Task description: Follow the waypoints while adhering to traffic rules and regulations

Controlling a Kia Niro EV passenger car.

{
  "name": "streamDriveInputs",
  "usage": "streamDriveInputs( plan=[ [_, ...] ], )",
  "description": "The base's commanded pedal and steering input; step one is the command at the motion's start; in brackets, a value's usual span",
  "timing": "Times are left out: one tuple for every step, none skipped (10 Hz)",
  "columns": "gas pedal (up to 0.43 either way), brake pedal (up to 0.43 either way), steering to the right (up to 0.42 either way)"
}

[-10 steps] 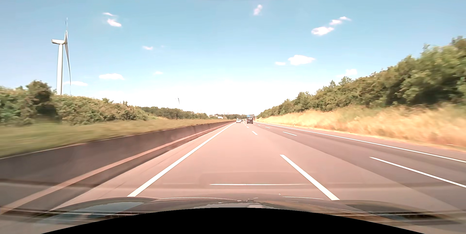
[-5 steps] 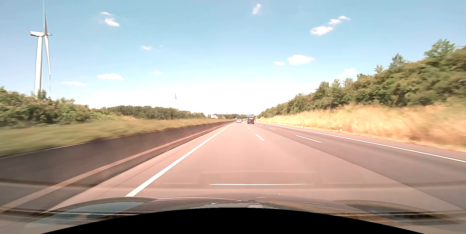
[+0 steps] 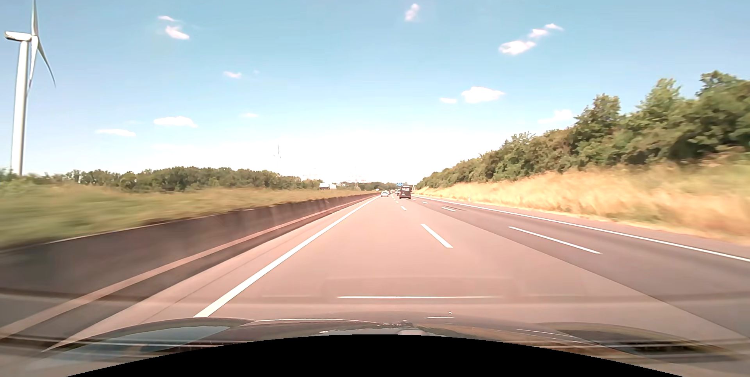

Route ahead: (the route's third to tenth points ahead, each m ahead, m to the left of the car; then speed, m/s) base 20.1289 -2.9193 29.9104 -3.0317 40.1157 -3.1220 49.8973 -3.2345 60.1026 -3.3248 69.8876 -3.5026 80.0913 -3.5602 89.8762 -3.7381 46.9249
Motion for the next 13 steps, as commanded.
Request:
streamDriveInputs(
  plan=[
    [0.169,0.000,0.000],
    [0.177,0.000,0.000],
    [0.220,0.000,0.000],
    [0.228,0.000,0.000],
    [0.240,0.000,0.001],
    [0.240,0.000,0.001],
    [0.240,0.000,0.001],
    [0.240,0.000,0.001],
    [0.240,0.000,0.001],
    [0.248,0.000,0.001],
    [0.287,0.000,0.001],
    [0.331,0.000,0.000],
    [0.331,0.000,0.000]
  ],
)
